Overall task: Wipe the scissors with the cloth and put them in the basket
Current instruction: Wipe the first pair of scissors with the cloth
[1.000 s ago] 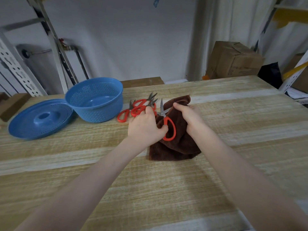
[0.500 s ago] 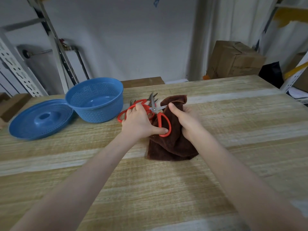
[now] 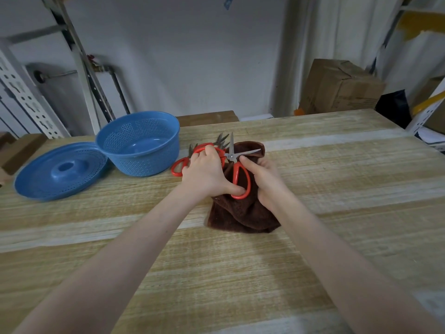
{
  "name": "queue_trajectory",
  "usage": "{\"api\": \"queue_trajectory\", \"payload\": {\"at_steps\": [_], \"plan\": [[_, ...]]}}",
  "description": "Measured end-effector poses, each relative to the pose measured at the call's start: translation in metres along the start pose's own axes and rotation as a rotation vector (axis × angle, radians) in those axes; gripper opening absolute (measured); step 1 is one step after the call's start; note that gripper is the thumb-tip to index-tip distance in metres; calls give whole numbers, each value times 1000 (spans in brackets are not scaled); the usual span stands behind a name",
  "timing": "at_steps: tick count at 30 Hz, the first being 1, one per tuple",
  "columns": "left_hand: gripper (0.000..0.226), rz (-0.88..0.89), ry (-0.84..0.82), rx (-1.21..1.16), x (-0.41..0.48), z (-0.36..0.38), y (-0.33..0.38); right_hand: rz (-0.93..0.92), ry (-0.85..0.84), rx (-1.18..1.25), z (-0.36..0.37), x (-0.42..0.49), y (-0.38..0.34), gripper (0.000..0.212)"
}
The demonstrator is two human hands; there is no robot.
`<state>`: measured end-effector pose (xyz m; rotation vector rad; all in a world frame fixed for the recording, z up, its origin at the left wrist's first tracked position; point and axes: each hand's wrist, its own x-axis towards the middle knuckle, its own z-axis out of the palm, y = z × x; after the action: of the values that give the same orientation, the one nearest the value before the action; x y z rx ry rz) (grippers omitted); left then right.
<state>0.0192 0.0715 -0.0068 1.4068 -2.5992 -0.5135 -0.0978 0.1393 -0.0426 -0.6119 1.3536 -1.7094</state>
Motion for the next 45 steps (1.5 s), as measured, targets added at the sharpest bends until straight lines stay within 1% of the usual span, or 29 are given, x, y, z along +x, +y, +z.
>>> {"api": "queue_trajectory", "payload": {"at_steps": [3, 6, 8, 10, 11, 12, 14, 16, 17, 18, 21, 24, 26, 29, 31, 35, 38, 41, 45], "plan": [[108, -10, 40, -29, 2, -4, -5, 25, 22, 48, -2, -3, -2, 16], [106, -9, 85, -20, 1, -10, -13, 144, 154, 189, -10, 1, -12, 24], [108, 39, 112, 47, 1, -15, -16, 175, 234, 244, -20, 7, -23, 33], [109, 111, 162, 157, 1, -19, -19, 137, 207, 219, -26, 12, -36, 34], [110, 142, 183, 218, 2, -20, -19, 104, 166, 154, -26, 15, -43, 32], [111, 168, 198, 278, 3, -20, -20, 66, 121, 30, -25, 17, -49, 29], [111, 210, 210, 373, 5, -18, -19, -4, 31, -361, -17, 18, -57, 26], [113, 244, 202, 413, 6, -15, -16, -60, -52, -736, -7, 17, -60, 29], [113, 257, 197, 417, 6, -12, -14, -73, -107, -850, -2, 17, -58, 29], [113, 266, 192, 417, 5, -11, -12, -75, -148, -908, 0, 18, -53, 29], [112, 271, 178, 420, 3, -8, -11, -54, -154, -869, -2, 22, -41, 33], [111, 271, 175, 423, 2, -5, -11, -50, -166, -830, -2, 19, -34, 23], [111, 259, 169, 416, 3, -3, -11, -106, -143, -831, 2, 18, -30, 21], [116, 229, 134, 379, 5, -3, -15, -192, -100, -853, 0, 19, -28, 27], [119, 215, 113, 358, 6, -3, -18, -218, -100, -869, -5, 21, -29, 26], [116, 227, 124, 328, 6, -1, -16, -279, -106, -970, -11, 21, -36, 26], [114, 220, 114, 314, 7, -1, -15, -284, -118, -1013, -17, 20, -39, 24], [115, 199, 100, 309, 6, 0, -18, -263, -120, -1007, -25, 19, -38, 22], [118, 207, 120, 360, 3, -2, -16, -241, -140, -1019, -27, 19, -39, 17]]}}
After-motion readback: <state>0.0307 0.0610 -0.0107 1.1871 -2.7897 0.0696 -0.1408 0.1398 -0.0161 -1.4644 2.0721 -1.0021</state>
